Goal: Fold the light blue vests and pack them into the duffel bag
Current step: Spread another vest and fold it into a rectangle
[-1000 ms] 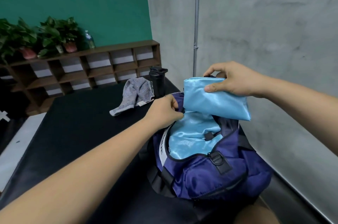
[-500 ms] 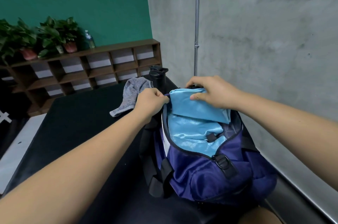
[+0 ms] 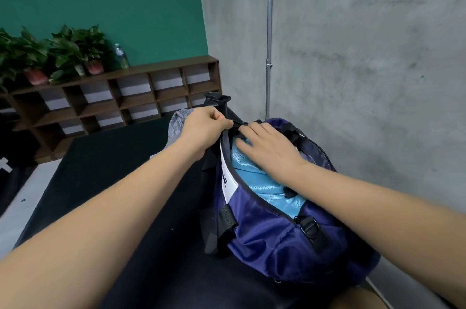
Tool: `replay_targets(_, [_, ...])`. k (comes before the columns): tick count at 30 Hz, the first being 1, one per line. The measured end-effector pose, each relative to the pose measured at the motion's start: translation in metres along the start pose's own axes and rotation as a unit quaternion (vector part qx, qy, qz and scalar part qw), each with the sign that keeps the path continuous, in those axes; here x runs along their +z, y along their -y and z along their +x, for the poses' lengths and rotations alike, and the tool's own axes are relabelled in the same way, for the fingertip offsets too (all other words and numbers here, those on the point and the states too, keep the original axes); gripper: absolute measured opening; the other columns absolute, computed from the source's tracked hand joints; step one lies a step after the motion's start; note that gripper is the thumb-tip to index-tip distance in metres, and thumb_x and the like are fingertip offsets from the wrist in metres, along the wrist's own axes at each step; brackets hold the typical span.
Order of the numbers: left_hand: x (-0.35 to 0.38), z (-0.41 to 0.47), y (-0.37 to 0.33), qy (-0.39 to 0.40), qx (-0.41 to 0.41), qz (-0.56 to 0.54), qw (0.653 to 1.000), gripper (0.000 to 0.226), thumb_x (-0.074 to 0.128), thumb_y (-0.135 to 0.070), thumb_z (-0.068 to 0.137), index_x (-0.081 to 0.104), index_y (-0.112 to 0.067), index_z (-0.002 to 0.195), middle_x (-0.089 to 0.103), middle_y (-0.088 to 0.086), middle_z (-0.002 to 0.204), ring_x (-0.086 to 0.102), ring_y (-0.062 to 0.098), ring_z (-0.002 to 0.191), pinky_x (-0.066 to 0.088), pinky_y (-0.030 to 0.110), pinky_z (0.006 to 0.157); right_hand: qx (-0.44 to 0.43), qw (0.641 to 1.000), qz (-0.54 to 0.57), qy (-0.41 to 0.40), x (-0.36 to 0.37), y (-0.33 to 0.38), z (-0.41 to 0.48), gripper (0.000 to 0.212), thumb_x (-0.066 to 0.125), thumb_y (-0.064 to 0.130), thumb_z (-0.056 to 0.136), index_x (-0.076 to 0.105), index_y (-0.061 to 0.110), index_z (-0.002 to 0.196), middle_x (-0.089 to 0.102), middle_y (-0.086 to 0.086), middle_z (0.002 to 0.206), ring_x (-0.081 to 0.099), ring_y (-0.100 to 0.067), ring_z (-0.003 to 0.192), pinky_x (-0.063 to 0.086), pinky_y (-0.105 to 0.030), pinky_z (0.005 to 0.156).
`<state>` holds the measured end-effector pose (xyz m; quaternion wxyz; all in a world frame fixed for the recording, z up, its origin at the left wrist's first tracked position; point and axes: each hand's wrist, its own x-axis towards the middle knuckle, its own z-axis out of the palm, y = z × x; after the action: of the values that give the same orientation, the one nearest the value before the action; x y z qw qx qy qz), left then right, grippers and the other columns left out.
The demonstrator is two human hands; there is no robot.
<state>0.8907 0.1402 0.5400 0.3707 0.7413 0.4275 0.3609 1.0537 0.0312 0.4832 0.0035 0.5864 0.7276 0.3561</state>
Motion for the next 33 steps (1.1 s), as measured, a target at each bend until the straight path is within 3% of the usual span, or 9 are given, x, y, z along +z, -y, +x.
replay_targets(5, [0.001, 0.001, 0.003, 0.001, 0.020, 0.021, 1.000, 0.024, 0.086, -0.027, 0.085, 0.069, -0.010, 0.079, 0.065, -0.005, 0.069, 0.055, 0.013, 0.065, 0.048, 0.032, 0.068, 0.012, 0.999, 0.040, -0.022, 0.003, 0.020, -0.023, 0.032, 0.079, 0.005, 0.069, 0.060, 0.013, 0.093, 0.054, -0.009, 0.092, 0.052, -0.031, 0.081, 0.033, -0.038, 0.067])
replay_targets(8, [0.004, -0.003, 0.001, 0.009, 0.027, 0.031, 0.999, 0.024, 0.085, -0.028, 0.086, 0.070, -0.010, 0.080, 0.063, -0.007, 0.067, 0.055, 0.011, 0.064, 0.046, 0.028, 0.066, 0.084, 0.992, 0.054, 0.080, 0.005, 0.025, -0.031, 0.046, 0.067, 0.042, 0.091, 0.062, 0.011, 0.125, 0.060, -0.012, 0.111, 0.057, -0.034, 0.100, 0.045, -0.044, 0.082])
replay_targets(11, [0.006, -0.007, -0.003, 0.024, 0.035, 0.043, 0.998, 0.023, 0.084, -0.028, 0.087, 0.071, -0.010, 0.082, 0.065, -0.006, 0.068, 0.056, 0.011, 0.064, 0.044, 0.028, 0.064, 0.141, 0.974, 0.050, 0.171, 0.012, 0.027, -0.030, 0.074, 0.040, 0.054, 0.105, 0.025, 0.012, 0.164, 0.047, -0.015, 0.150, 0.046, -0.038, 0.134, 0.039, -0.050, 0.110])
replay_targets(13, [0.006, -0.010, -0.004, 0.033, 0.042, 0.049, 0.997, 0.022, 0.084, -0.027, 0.087, 0.071, -0.010, 0.083, 0.068, -0.004, 0.070, 0.056, 0.010, 0.064, 0.044, 0.027, 0.063, 0.166, 0.966, 0.063, 0.190, 0.018, 0.028, -0.022, 0.075, 0.037, 0.049, 0.108, 0.012, 0.014, 0.168, 0.038, -0.014, 0.161, 0.040, -0.037, 0.143, 0.036, -0.050, 0.116])
replay_targets(15, [0.007, -0.012, -0.004, 0.042, 0.045, 0.051, 0.997, 0.022, 0.083, -0.027, 0.088, 0.071, -0.010, 0.083, 0.073, -0.001, 0.073, 0.056, 0.009, 0.063, 0.044, 0.026, 0.064, 0.184, 0.958, 0.060, 0.211, 0.022, 0.027, -0.011, 0.077, 0.049, 0.037, 0.105, 0.012, 0.014, 0.168, 0.039, -0.014, 0.162, 0.041, -0.036, 0.144, 0.037, -0.050, 0.115])
replay_targets(18, [0.007, -0.014, -0.005, 0.050, 0.042, 0.054, 0.996, 0.021, 0.082, -0.027, 0.089, 0.070, -0.012, 0.083, 0.071, -0.004, 0.071, 0.055, 0.007, 0.061, 0.043, 0.026, 0.062, 0.202, 0.951, 0.070, 0.222, 0.028, 0.026, 0.003, 0.074, 0.067, 0.014, 0.091, 0.033, 0.013, 0.156, 0.054, -0.011, 0.144, 0.053, -0.034, 0.133, 0.045, -0.047, 0.106])
replay_targets(21, [0.007, -0.015, -0.005, 0.053, 0.042, 0.052, 0.996, 0.020, 0.082, -0.026, 0.089, 0.068, -0.015, 0.080, 0.067, -0.005, 0.069, 0.054, 0.008, 0.062, 0.043, 0.027, 0.063, 0.196, 0.963, 0.081, 0.166, 0.031, 0.026, 0.017, 0.047, 0.068, 0.009, 0.087, 0.057, 0.017, 0.132, 0.066, -0.006, 0.118, 0.063, -0.032, 0.113, 0.051, -0.046, 0.095])
replay_targets(24, [0.007, -0.014, -0.004, 0.051, 0.044, 0.054, 0.996, 0.019, 0.082, -0.025, 0.089, 0.068, -0.015, 0.080, 0.069, -0.002, 0.072, 0.055, 0.010, 0.065, 0.043, 0.027, 0.064, 0.135, 0.980, 0.088, 0.117, 0.039, 0.025, 0.023, 0.039, 0.070, 0.007, 0.084, 0.068, 0.017, 0.121, 0.066, -0.006, 0.108, 0.061, -0.033, 0.105, 0.050, -0.048, 0.087])
replay_targets(33, [0.008, -0.013, 0.002, 0.057, 0.038, 0.048, 0.997, 0.019, 0.082, -0.026, 0.089, 0.068, -0.014, 0.081, 0.063, -0.008, 0.067, 0.054, 0.011, 0.065, 0.044, 0.029, 0.066, 0.088, 0.971, 0.132, 0.179, 0.062, -0.002, 0.012, 0.057, 0.044, 0.015, 0.105, 0.039, 0.035, 0.159, 0.051, -0.005, 0.145, 0.045, -0.032, 0.133, 0.038, -0.048, 0.111])
